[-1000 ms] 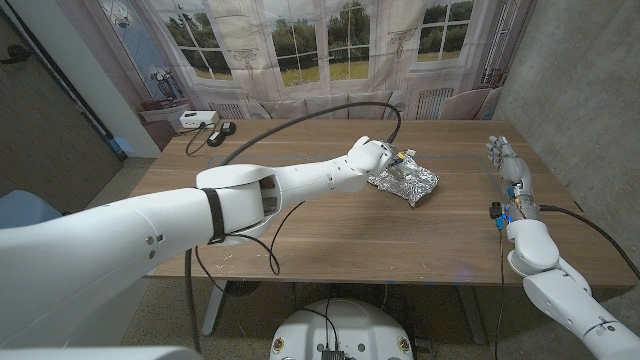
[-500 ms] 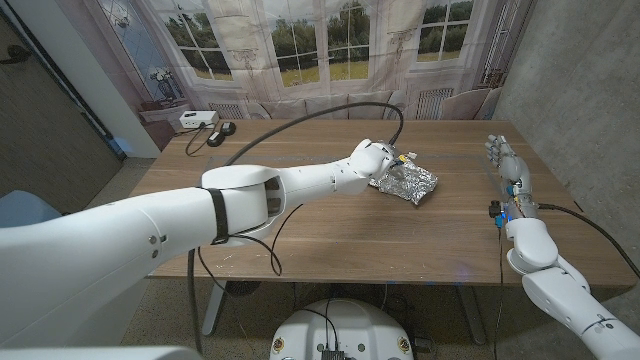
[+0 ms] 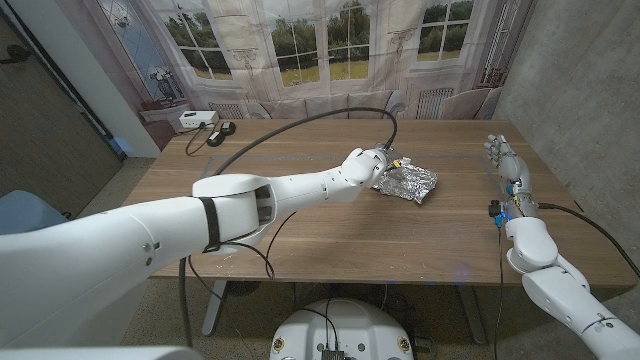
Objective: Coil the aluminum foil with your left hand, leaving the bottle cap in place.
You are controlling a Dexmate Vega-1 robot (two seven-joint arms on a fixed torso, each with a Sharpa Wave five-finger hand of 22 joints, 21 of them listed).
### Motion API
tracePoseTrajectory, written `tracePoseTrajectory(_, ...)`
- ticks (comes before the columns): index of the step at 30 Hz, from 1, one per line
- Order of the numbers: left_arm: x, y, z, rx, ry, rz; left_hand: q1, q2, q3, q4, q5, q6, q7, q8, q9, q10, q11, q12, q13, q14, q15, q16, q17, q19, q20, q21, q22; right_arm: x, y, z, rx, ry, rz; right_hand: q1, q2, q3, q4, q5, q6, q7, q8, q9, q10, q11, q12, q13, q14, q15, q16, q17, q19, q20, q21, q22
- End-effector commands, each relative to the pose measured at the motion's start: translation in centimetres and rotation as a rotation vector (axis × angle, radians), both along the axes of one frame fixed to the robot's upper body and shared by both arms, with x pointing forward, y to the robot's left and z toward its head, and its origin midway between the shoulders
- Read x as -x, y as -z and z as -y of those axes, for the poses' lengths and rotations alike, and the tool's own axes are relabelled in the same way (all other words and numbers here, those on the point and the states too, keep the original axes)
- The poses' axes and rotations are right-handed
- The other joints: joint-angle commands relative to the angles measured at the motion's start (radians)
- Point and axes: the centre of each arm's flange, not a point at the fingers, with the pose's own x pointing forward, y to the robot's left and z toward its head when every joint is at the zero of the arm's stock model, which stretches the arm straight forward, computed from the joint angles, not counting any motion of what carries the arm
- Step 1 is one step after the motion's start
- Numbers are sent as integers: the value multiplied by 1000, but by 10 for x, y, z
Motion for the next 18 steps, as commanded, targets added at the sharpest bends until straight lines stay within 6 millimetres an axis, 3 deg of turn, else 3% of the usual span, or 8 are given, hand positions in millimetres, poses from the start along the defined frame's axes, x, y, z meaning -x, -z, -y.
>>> tracePoseTrajectory(1,4,-5,-2,40,58,57,919,36,72,-131,0,7,0,-5,0,28,-25,10,6,7,-68,4,5,4,-66,7,-2,0,-3,-1,4,5,0,-4,3,3,5,0,13,1,5,6,13,1,6,3,12,-2,10,3,10,1,3,2)
tracePoseTrajectory(5,4,-6,-3,34,35,61,923,35,70,-132,-1,-8,-13,-19,0,16,-31,5,14,7,-70,5,8,-1,-67,11,-7,1,-4,-2,7,6,0,-4,3,3,5,0,12,1,5,6,14,0,6,3,13,-3,10,3,10,1,3,2)
tracePoseTrajectory(7,4,-6,-3,17,18,84,930,42,69,-129,2,-83,-50,-54,18,-31,-25,-15,35,-20,-73,-11,3,-21,-68,23,-15,1,-4,-2,7,6,1,-4,3,3,6,0,13,1,5,6,14,1,6,3,13,-3,10,3,10,1,3,2)
tracePoseTrajectory(10,8,-4,-2,-33,-13,154,821,59,24,-84,3,-366,-191,-131,76,-208,-69,-92,92,-144,-65,-67,2,-73,-60,103,-6,1,-4,-3,7,8,2,-4,2,3,6,0,12,1,4,6,15,2,5,3,14,-3,9,3,11,2,3,2)
tracePoseTrajectory(11,8,-4,-2,-36,-25,144,737,34,-11,-59,-3,-485,-241,-152,72,-270,-92,-116,103,-201,-54,-103,-10,-87,-17,139,-2,2,-5,-3,8,9,3,-4,2,3,6,0,12,0,4,6,15,2,5,3,14,-3,9,3,11,2,3,2)
tracePoseTrajectory(13,8,-7,-2,-39,-32,102,631,23,-44,-25,-5,-605,-273,-149,62,-331,-82,-140,116,-294,-27,-130,-9,-149,54,145,-23,2,-6,-4,10,8,4,-4,2,3,6,0,12,0,4,6,15,2,5,3,14,-3,9,3,12,3,3,2)
tracePoseTrajectory(14,7,-7,-2,-48,-42,96,581,14,-60,-15,-3,-655,-290,-145,53,-379,-80,-157,122,-352,-4,-139,-7,-209,123,130,-47,2,-6,-4,11,9,4,-4,2,3,7,0,12,1,4,6,15,1,5,3,14,-3,8,3,12,3,3,2)
tracePoseTrajectory(18,5,-7,-1,-84,-68,75,468,2,-94,13,-6,-759,-317,-144,35,-452,-73,-173,130,-460,43,-148,-3,-334,252,72,-84,3,-7,-5,14,8,5,-4,2,3,7,0,12,1,4,6,16,1,4,3,16,-3,8,3,13,2,3,2)
